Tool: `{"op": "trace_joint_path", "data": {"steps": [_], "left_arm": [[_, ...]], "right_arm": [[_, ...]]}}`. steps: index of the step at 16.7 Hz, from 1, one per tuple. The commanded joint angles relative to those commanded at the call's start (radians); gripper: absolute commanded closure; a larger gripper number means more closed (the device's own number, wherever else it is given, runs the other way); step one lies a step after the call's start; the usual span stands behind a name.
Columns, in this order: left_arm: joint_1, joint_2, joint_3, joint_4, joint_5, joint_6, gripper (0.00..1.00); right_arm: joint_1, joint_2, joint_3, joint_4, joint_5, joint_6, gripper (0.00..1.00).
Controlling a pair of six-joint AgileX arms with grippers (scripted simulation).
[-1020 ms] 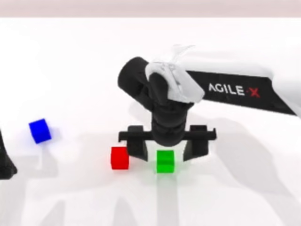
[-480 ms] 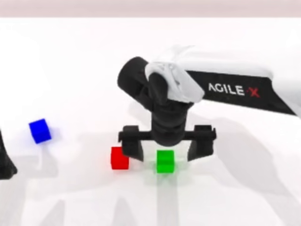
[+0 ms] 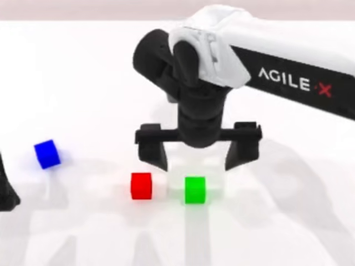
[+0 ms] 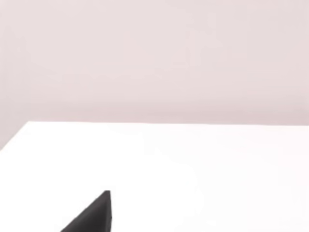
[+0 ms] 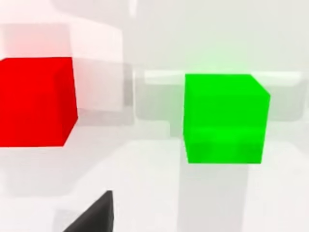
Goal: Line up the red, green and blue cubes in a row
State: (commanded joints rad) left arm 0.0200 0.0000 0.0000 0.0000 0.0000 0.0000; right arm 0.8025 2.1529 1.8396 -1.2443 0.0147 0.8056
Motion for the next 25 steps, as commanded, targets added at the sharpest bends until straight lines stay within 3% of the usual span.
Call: {"op": "trace_joint_path", "data": {"steps": [6,11,18,21,25], "left_arm": [[-0.001,0.008,0.008,-0.006,0.000,0.006,0.00],[-0.014,0.185,0.171,-0.121,0.002,0.121,0.00],[-0.043,0.783,0.603,-0.445,-0.002,0.437,0.00],[-0.060,1.086,0.804,-0.604,-0.004,0.590,0.00],[-0.082,1.437,1.054,-0.802,-0.006,0.780,0.00]], "right_arm": [[-0.009,-0.009,-0.006,0.004,0.004,-0.006,0.00],[-0.092,-0.216,-0.174,0.116,0.065,-0.110,0.00],[-0.333,-0.897,-0.707,0.435,0.148,-0.370,0.00],[-0.455,-1.234,-0.999,0.604,0.153,-0.498,0.00],[-0.601,-1.639,-1.367,0.828,0.128,-0.646,0.00]]}}
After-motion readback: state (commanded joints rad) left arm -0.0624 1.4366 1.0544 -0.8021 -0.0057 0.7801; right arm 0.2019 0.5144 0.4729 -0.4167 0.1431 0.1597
